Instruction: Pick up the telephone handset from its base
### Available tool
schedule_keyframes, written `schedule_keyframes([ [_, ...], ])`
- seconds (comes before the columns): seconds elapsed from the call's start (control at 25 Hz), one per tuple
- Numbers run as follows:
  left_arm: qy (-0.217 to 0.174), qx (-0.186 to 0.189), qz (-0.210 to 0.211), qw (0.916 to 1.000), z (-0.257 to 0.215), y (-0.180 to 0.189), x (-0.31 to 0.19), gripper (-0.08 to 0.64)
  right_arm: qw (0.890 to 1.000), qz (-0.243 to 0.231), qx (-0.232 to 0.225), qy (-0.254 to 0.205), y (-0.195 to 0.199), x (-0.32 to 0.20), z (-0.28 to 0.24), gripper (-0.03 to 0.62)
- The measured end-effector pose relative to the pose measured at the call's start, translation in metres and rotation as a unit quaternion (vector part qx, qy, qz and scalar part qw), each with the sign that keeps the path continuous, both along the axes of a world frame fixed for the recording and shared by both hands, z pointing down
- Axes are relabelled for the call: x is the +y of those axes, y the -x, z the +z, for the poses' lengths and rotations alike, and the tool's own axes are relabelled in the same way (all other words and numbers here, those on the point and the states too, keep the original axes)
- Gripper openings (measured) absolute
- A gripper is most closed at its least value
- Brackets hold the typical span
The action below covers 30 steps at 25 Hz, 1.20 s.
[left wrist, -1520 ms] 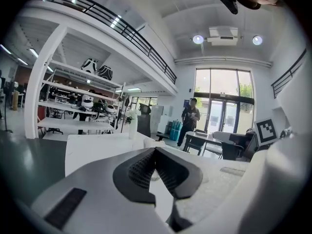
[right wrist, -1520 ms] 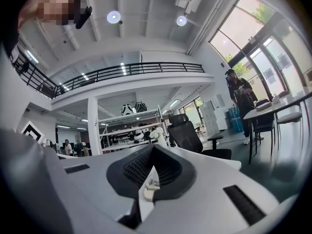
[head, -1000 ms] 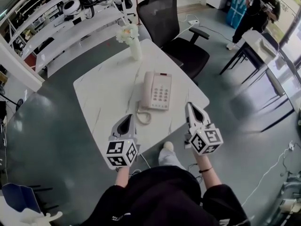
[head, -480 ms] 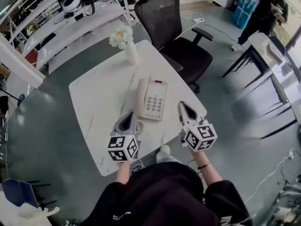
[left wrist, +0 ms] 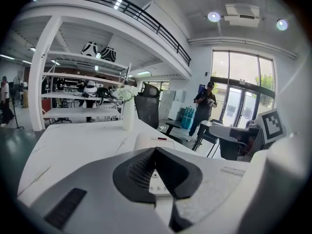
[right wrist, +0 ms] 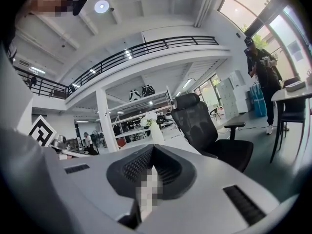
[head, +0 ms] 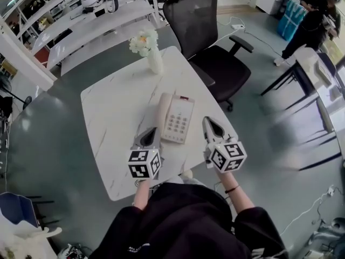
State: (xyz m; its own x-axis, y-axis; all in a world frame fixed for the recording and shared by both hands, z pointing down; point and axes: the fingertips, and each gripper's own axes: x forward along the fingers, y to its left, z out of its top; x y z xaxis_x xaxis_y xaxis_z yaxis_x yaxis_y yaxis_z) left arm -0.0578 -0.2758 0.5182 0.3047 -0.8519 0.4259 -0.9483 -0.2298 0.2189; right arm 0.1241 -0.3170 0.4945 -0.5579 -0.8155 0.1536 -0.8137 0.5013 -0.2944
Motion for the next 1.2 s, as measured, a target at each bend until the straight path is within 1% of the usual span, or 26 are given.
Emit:
schedule_keyframes([
  [0.2,0.024,-0.012,0.007,0.9996,0.009,0.003,-0.012,0.0,1.0,0.005,0.0,0.015,0.005,-0.003,0.008,-0.009],
  [0.36,0.039,-0.029,0.0,0.9988,0.015,0.01,-0.026,0.0,0.999,0.013,0.001,0.03,0.007,-0.011,0.012,-0.008],
  [0.48,0.056,-0.04,0.01,0.9976,0.024,0.01,-0.032,0.0,0.999,0.018,-0.001,0.033,0.01,-0.014,0.016,-0.009],
  [0.68,0.083,-0.044,0.02,0.9954,0.041,0.009,-0.045,0.019,0.999,0.027,-0.006,0.045,0.011,-0.02,0.027,-0.008],
  [0.88,0.097,-0.049,0.024,0.9938,0.057,0.007,-0.057,0.092,0.997,0.037,-0.013,0.061,0.009,-0.022,0.041,-0.008],
  [1.04,0.099,-0.058,0.021,0.9931,0.07,0.005,-0.07,0.186,0.997,0.044,-0.018,0.068,0.007,-0.023,0.049,-0.008],
  [1.12,0.11,-0.067,0.026,0.9913,0.081,0.002,-0.075,0.23,0.996,0.047,-0.019,0.072,0.005,-0.022,0.052,-0.008],
  [1.2,0.123,-0.071,0.03,0.9894,0.09,0.0,-0.078,0.249,0.996,0.05,-0.019,0.076,0.003,-0.022,0.055,-0.008],
])
